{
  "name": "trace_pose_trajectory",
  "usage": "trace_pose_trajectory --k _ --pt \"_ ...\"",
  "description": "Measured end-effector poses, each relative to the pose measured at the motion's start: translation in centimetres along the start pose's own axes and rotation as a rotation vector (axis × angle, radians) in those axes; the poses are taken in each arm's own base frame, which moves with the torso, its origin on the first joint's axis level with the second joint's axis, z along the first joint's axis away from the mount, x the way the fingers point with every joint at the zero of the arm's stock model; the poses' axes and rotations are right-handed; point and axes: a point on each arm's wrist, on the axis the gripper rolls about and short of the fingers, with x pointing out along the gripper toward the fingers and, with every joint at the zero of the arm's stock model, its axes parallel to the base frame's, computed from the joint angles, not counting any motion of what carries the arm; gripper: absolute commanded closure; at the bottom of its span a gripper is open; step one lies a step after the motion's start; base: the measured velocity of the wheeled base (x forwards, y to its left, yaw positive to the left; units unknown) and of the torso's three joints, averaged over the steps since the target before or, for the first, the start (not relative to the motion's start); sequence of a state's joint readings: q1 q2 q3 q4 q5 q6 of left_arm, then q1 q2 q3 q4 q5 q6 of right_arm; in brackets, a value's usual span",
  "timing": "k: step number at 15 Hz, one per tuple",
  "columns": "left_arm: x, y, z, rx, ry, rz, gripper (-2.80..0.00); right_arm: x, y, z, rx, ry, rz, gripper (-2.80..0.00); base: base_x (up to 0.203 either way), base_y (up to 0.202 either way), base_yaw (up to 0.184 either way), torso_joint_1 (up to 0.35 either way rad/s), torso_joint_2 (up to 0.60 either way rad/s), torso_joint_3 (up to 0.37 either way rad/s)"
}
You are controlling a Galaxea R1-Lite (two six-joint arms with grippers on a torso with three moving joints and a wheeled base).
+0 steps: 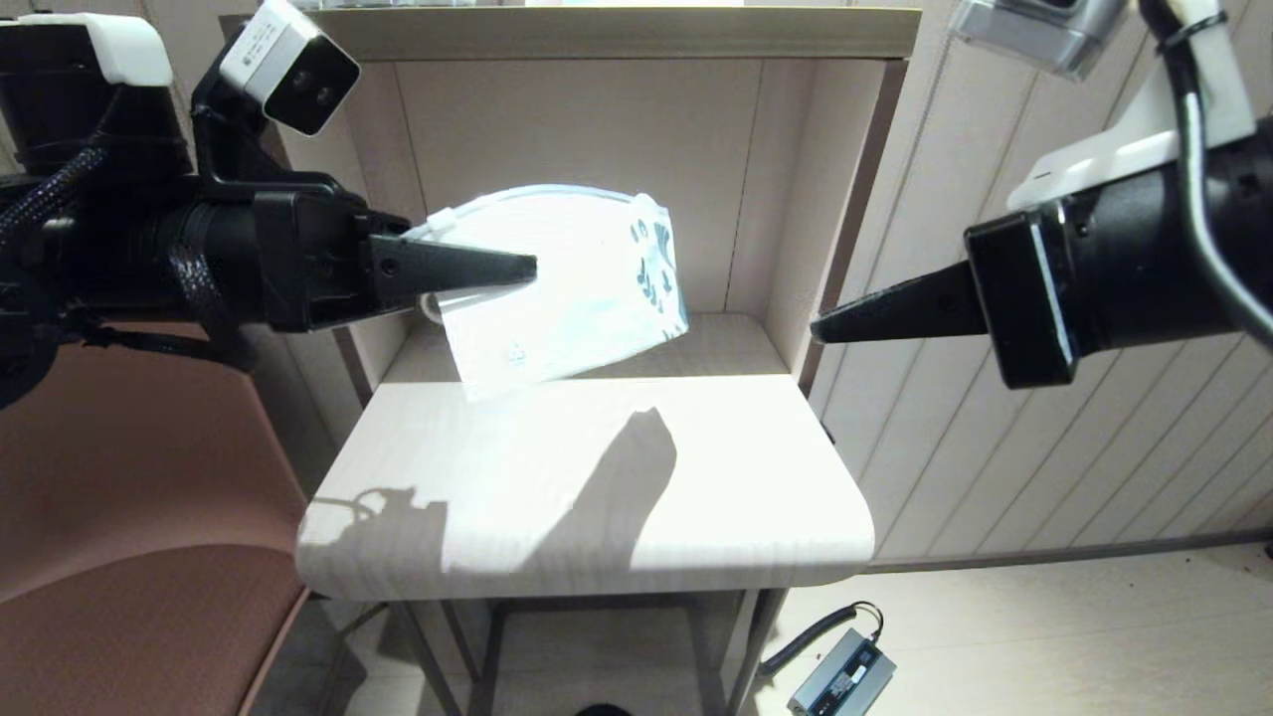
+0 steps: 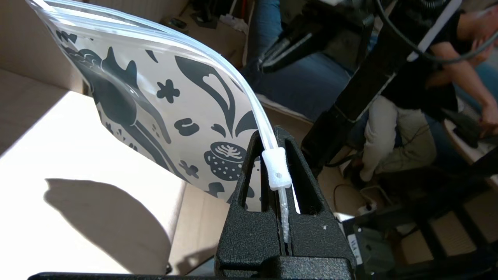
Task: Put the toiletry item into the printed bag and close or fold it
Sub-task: Close the strorage bag and place it on the desk
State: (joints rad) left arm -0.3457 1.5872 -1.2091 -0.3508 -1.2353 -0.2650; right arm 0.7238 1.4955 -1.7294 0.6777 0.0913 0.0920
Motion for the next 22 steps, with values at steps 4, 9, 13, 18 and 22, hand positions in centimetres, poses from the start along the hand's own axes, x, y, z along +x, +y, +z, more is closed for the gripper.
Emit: trace_pose_trajectory --k 4,9,13,18,22 --pt "1.2 -1.4 -2.1 0.091 0.036 -0.064 0.00 -0.7 0.1 0.5 0.026 -0.029 0.006 0.00 0.000 0.000 0.000 0.000 0.00 0.000" --pt "2.3 -2.3 -5.8 0.256 0.078 -0.127 0.00 -0.7 0.2 0.0 0.016 -0.014 0.007 0.00 0.000 0.000 0.000 0.000 0.00 0.000" --pt "1.8 -3.2 -7.0 0.487 0.069 -0.137 0.00 -0.8 0.1 -0.4 0.016 -0.004 0.004 0.00 0.000 0.000 0.000 0.000 0.00 0.000" --pt "1.7 -3.2 -7.5 0.589 0.062 -0.139 0.00 -1.5 0.0 -0.4 0.017 -0.016 -0.001 0.00 0.000 0.000 0.000 0.000 0.00 0.000" --pt "0.9 -2.1 -6.2 0.588 0.049 -0.084 0.00 -2.2 -0.2 -0.1 0.019 -0.044 -0.012 0.00 0.000 0.000 0.000 0.000 0.00 0.000"
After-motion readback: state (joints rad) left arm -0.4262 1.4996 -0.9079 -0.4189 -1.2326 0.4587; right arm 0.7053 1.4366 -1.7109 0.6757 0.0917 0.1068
